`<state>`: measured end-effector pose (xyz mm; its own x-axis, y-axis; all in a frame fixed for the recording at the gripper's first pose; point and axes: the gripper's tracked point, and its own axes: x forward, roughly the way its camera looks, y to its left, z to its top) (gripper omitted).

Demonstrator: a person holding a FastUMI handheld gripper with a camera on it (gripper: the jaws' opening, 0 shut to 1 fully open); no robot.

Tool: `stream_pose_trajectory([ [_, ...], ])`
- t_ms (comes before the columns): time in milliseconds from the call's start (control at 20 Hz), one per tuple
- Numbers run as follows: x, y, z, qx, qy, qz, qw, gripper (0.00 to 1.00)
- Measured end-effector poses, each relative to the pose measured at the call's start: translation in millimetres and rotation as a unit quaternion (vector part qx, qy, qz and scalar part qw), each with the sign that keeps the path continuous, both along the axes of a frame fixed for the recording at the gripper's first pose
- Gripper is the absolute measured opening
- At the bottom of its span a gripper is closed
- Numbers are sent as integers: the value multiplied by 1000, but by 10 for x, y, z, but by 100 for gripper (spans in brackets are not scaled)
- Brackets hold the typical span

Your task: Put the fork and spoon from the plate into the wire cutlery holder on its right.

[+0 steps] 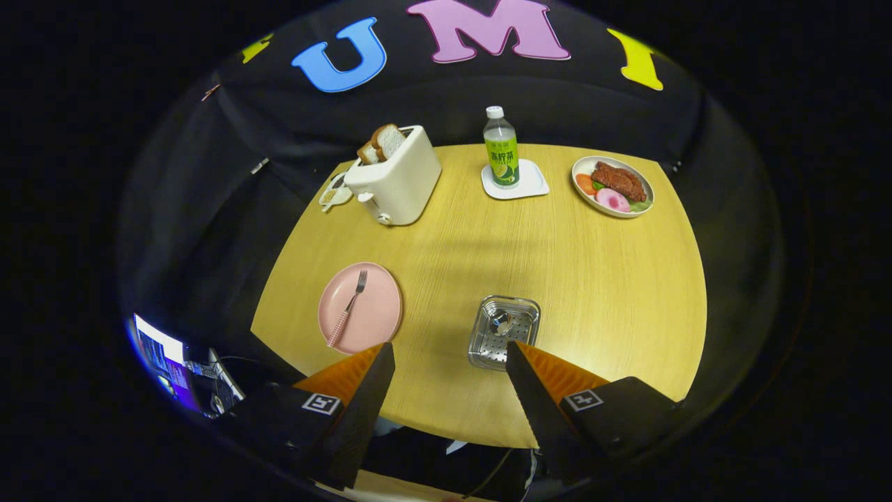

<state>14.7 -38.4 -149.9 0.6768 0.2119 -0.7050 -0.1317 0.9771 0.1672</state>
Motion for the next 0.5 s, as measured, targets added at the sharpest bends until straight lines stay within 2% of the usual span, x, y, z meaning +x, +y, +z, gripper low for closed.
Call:
stream_pose_trajectory([
  [100, 31, 165, 34, 6, -37, -14, 999, 100],
  [250, -58, 457, 52, 17, -55, -20, 998, 99],
  [500, -120, 1005, -220, 16, -45, 12, 999, 99],
])
